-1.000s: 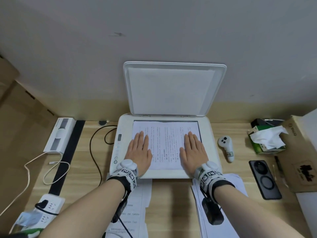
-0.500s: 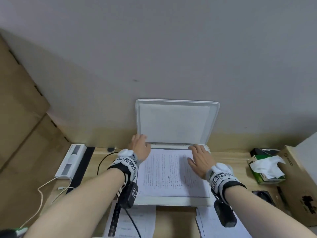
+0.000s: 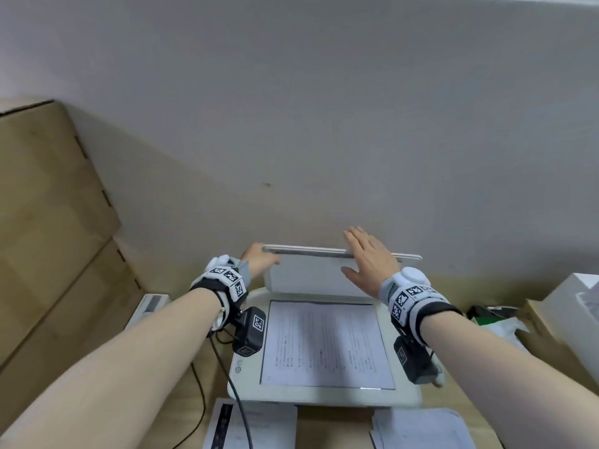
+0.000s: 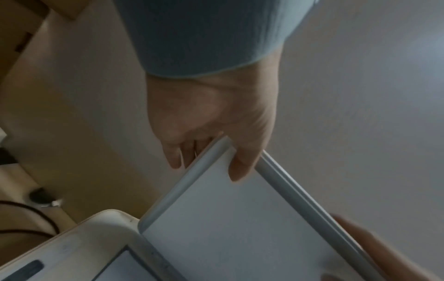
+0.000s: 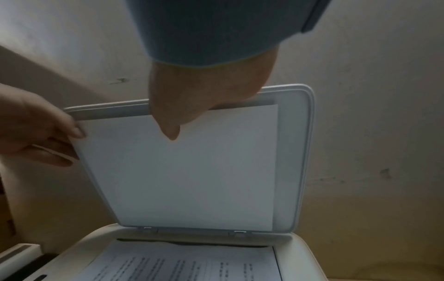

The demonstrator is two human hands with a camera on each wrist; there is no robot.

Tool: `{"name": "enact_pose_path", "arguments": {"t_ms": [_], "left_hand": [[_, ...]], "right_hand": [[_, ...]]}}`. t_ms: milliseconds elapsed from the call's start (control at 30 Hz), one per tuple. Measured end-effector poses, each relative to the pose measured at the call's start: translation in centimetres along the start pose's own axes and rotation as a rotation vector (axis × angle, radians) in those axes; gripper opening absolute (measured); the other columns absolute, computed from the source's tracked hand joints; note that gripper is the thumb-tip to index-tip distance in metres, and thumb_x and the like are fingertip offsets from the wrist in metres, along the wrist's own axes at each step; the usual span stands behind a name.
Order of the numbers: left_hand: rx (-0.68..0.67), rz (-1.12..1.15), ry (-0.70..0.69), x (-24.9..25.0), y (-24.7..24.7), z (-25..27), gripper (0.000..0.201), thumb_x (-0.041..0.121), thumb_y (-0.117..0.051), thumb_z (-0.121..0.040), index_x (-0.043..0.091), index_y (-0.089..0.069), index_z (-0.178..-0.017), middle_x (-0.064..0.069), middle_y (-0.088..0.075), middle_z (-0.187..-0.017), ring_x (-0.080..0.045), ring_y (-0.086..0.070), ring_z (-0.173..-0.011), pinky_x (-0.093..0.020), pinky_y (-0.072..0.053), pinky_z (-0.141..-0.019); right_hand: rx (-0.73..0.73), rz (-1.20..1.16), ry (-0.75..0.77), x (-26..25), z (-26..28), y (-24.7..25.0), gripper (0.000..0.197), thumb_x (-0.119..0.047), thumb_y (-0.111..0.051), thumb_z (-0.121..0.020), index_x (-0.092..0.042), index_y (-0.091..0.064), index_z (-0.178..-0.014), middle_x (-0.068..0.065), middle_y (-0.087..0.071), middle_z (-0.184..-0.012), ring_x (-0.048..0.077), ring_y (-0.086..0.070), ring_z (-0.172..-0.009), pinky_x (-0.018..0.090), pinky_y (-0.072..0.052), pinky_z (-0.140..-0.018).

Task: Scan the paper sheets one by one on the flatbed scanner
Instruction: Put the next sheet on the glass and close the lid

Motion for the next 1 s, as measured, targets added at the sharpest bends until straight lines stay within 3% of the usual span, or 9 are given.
{"name": "enact_pose_path", "arguments": {"t_ms": [67,133,200,300,400,533,667,800,1000], "left_hand": [[-0.131,-0.074,-0.041,-0.9,-0.5,1.4,0.001,0.009,-0.068,-0.085,0.011,-0.067,-0.085,-0.008,-0.06,-0.086,-0.021,-0.055,-0.084,-0.026,-0.042,-0.07],[-0.263,-0.224,-0.088,-1.7,-1.5,3.2,0.005,0.013,-0.067,-0.085,0.011,-0.072,-0.085,-0.006,-0.062,-0.085,-0.018,-0.054,-0.081,-0.025,-0.041,-0.069],[-0.389,-0.449,-0.146,-2.2,-3.5,4.4,0.016,0.019,-0.066,-0.087,0.013,-0.071,-0.101,-0.005,-0.063,-0.099,-0.02,-0.055,-0.094,-0.027,-0.041,-0.079],[-0.477,-0.748,-0.206,-3.6,-7.0,6.7,0.036,0.03,-0.058,-0.093,0.004,-0.057,-0.118,-0.013,-0.057,-0.123,-0.027,-0.053,-0.113,-0.032,-0.044,-0.083],[-0.515,-0.924,-0.25,-6.3,-10.2,8.3,0.072,0.042,-0.056,-0.094,0.003,-0.028,-0.148,-0.017,-0.032,-0.152,-0.031,-0.035,-0.138,-0.043,-0.038,-0.106],[-0.481,-1.015,-0.324,-10.5,-12.7,10.2,0.094,0.05,-0.054,-0.094,0.002,0.0,-0.155,-0.021,0.003,-0.162,-0.033,-0.002,-0.15,-0.045,-0.018,-0.12],[-0.588,-0.956,-0.278,-16.2,-15.0,12.0,0.104,0.068,-0.045,-0.09,0.01,0.009,-0.155,-0.016,0.021,-0.161,-0.031,0.017,-0.149,-0.045,-0.003,-0.123],[-0.538,-0.956,-0.304,-17.8,-15.7,13.0,0.109,0.08,-0.033,-0.08,0.014,0.01,-0.156,-0.011,0.024,-0.16,-0.026,0.02,-0.149,-0.041,-0.002,-0.121],[-0.485,-0.751,-0.295,-17.0,-14.3,12.7,0.077,0.047,-0.043,-0.099,0.017,-0.003,-0.158,-0.005,0.012,-0.164,-0.018,0.012,-0.151,-0.035,-0.004,-0.123]], "right_hand": [[-0.084,0.025,-0.049,-0.6,0.7,-0.5,0.044,-0.053,-0.054,-0.093,-0.02,-0.057,-0.123,0.002,-0.064,-0.118,0.027,-0.058,-0.113,0.035,-0.042,-0.098],[-0.305,0.049,-0.093,-1.4,1.6,-2.1,0.041,-0.061,-0.05,-0.092,-0.022,-0.063,-0.097,0.001,-0.065,-0.091,0.028,-0.062,-0.087,0.032,-0.046,-0.073],[-0.469,0.072,-0.067,-2.3,2.7,-3.8,0.045,-0.062,-0.048,-0.09,-0.02,-0.063,-0.093,0.002,-0.064,-0.085,0.028,-0.062,-0.081,0.032,-0.05,-0.07],[-0.531,0.079,0.006,-4.0,5.1,-6.2,0.041,-0.06,-0.045,-0.088,-0.021,-0.06,-0.091,-0.001,-0.062,-0.086,0.027,-0.061,-0.083,0.034,-0.052,-0.074],[-0.585,0.041,0.069,-5.3,8.3,-8.7,0.048,-0.071,-0.044,-0.084,-0.024,-0.051,-0.091,-0.004,-0.058,-0.092,0.021,-0.056,-0.079,0.038,-0.052,-0.073],[-0.536,-0.054,0.03,-5.9,12.3,-12.4,0.082,-0.075,-0.059,-0.077,-0.018,-0.04,-0.132,-0.002,-0.047,-0.135,0.022,-0.052,-0.115,0.038,-0.05,-0.088],[-0.598,-0.153,-0.003,-6.9,16.1,-16.6,0.089,-0.066,-0.049,-0.091,-0.012,-0.016,-0.154,0.006,-0.007,-0.165,0.023,-0.011,-0.151,0.043,-0.029,-0.117],[-0.55,-0.172,-0.024,-7.4,17.9,-19.0,0.081,-0.059,-0.029,-0.1,-0.01,-0.001,-0.158,0.012,0.008,-0.166,0.027,0.006,-0.153,0.043,-0.011,-0.123],[-0.432,-0.201,-0.017,-7.5,15.9,-19.0,0.086,-0.061,-0.001,-0.087,-0.01,-0.011,-0.155,0.013,-0.006,-0.165,0.031,-0.007,-0.152,0.043,-0.016,-0.122]]}}
Point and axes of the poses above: each hand's wrist, its own z-axis away from the middle knuckle, its own y-axis out of the back of the hand, x = y × z, the point moved 8 cm from there along -z, towards the middle knuckle
